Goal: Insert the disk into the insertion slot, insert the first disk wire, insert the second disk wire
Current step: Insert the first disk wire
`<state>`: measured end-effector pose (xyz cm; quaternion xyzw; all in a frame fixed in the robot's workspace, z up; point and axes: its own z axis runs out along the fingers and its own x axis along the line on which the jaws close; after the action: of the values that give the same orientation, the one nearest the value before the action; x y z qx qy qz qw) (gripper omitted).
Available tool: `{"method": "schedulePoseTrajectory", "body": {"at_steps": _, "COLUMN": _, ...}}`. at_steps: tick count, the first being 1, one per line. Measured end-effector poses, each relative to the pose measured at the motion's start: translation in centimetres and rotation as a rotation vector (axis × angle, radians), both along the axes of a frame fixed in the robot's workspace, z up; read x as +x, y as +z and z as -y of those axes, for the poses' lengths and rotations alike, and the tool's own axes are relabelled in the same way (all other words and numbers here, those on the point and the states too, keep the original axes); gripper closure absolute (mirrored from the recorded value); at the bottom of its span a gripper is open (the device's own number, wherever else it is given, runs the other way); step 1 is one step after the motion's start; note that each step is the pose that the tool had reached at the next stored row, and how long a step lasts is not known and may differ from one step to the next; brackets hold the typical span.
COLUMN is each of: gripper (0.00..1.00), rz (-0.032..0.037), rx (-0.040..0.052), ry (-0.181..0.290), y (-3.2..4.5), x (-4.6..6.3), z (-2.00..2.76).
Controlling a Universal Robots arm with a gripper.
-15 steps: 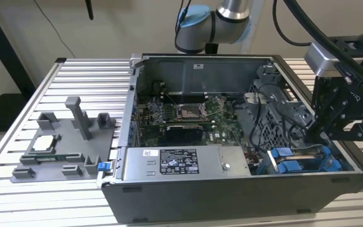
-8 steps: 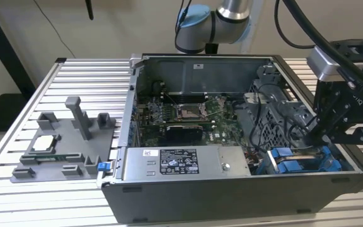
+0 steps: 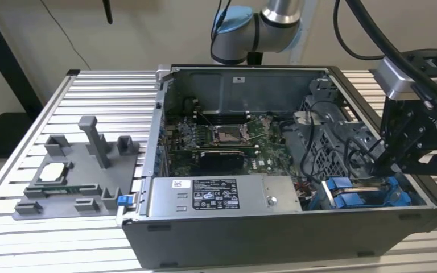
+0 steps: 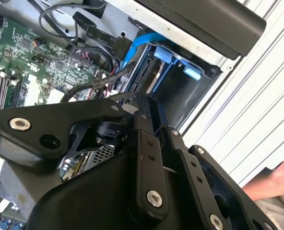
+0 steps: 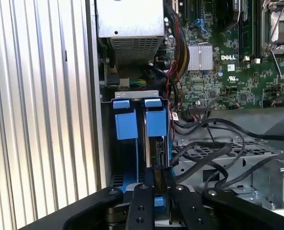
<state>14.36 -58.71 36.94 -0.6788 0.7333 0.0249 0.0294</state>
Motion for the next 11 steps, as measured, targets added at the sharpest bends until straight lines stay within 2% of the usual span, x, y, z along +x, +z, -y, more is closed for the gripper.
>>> {"method": "schedulePoseTrajectory", "body": {"at_steps": 11, "gripper": 1.0, "rz": 0.0, "rx": 0.0004, "ry": 0.0, "y": -0.62, "x": 0.16, "z": 0.01}}
